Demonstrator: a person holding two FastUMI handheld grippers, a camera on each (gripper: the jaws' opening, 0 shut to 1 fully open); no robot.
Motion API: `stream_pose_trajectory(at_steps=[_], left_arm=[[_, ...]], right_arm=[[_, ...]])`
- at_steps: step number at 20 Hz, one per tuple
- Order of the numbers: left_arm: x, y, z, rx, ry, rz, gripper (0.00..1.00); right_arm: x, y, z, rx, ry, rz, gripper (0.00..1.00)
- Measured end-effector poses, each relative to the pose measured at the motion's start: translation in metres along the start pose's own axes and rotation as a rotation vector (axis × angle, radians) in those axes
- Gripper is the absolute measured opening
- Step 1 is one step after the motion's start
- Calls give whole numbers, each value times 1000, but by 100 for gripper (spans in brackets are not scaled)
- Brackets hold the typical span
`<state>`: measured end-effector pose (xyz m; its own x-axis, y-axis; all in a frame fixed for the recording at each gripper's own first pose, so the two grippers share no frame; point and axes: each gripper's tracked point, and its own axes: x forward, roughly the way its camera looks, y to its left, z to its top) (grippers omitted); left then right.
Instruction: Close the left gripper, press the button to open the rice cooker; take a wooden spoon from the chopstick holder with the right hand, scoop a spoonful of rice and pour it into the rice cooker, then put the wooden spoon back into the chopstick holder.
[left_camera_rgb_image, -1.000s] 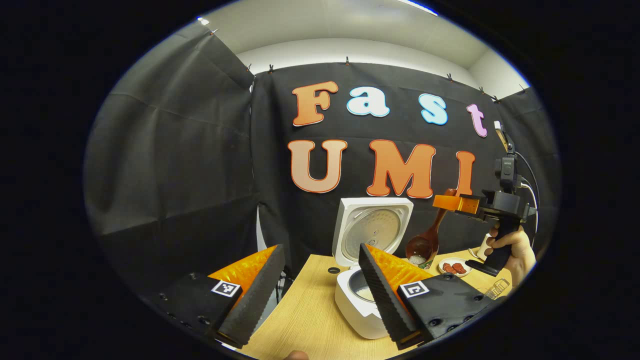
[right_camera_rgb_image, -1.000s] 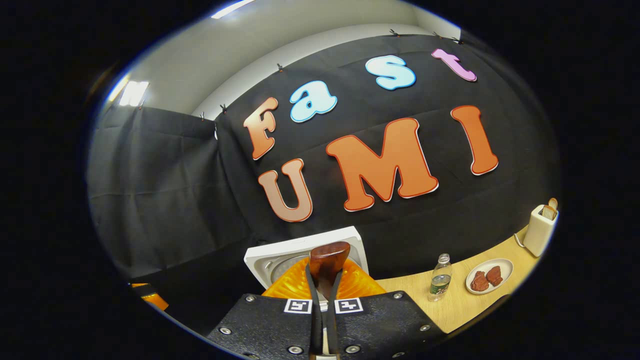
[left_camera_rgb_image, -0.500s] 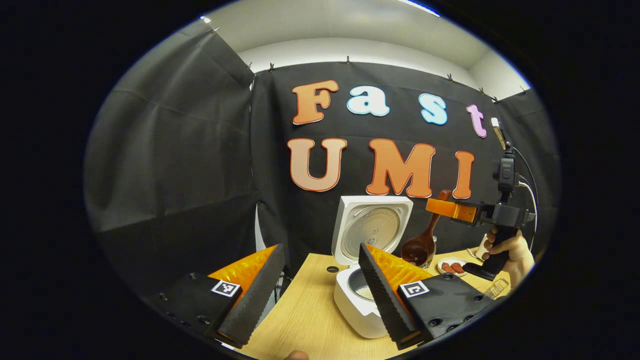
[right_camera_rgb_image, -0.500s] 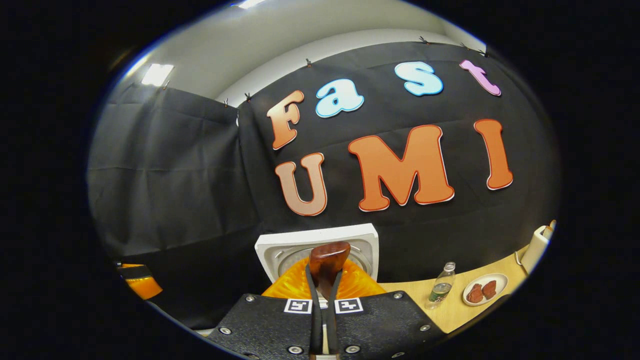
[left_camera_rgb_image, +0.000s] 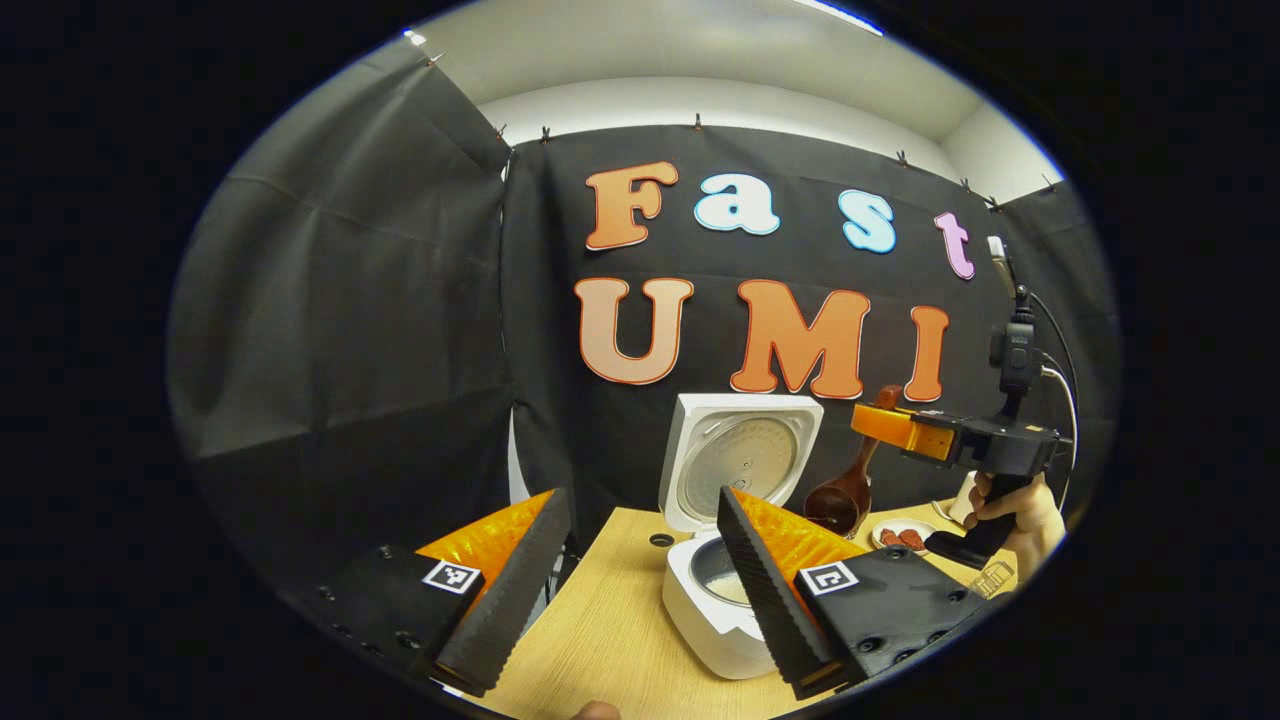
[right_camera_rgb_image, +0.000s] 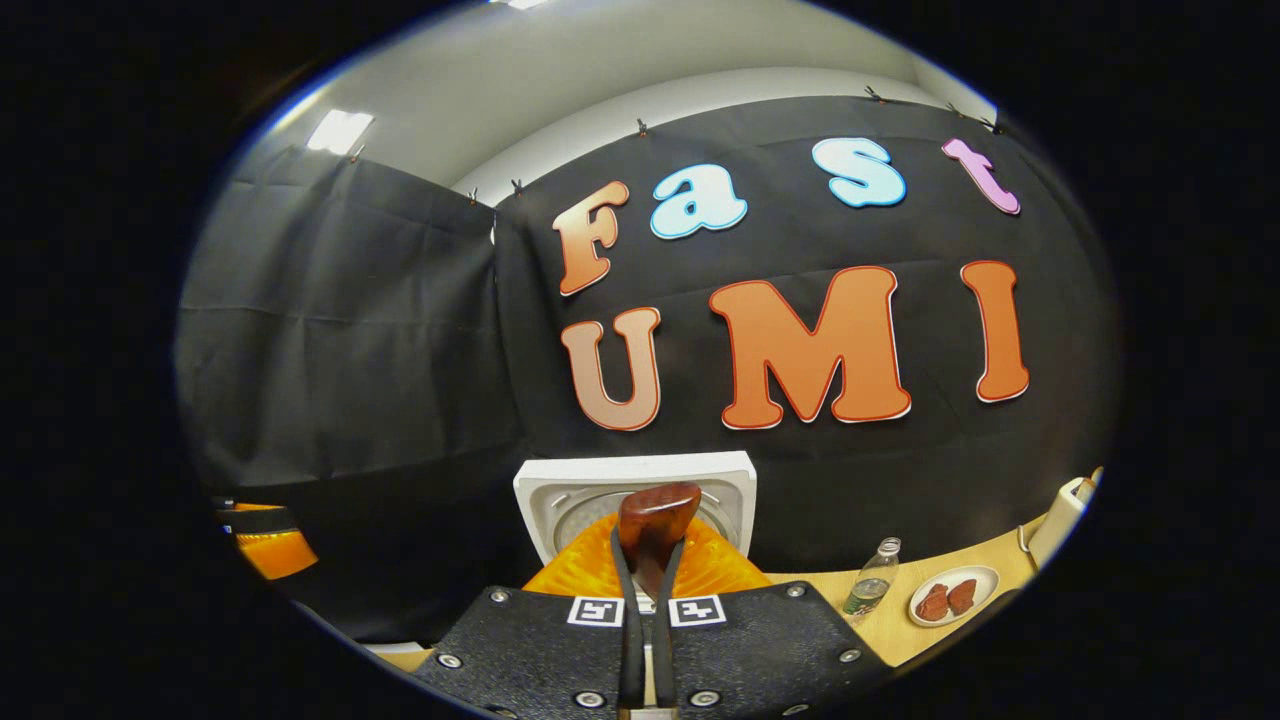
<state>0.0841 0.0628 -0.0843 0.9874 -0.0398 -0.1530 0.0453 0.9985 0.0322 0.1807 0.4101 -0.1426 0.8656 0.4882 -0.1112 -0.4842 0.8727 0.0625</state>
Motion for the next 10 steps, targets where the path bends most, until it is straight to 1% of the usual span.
stream_pose_trajectory(at_steps=[3, 6, 8, 10], left_arm=[[-2, -4, 0, 8, -1, -2, 100], [-5, -10, -1, -5, 3, -10, 100], [-6, -15, -2, -12, 8, -16, 100], [-7, -17, -4, -12, 15, -15, 100]], right_arm=[[-11, -16, 9, 16, -17, -19, 2], [-30, -39, 13, 106, -1, -41, 2], [-45, -65, 20, 144, -8, -72, 2], [-63, -100, 25, 169, -21, -129, 2]])
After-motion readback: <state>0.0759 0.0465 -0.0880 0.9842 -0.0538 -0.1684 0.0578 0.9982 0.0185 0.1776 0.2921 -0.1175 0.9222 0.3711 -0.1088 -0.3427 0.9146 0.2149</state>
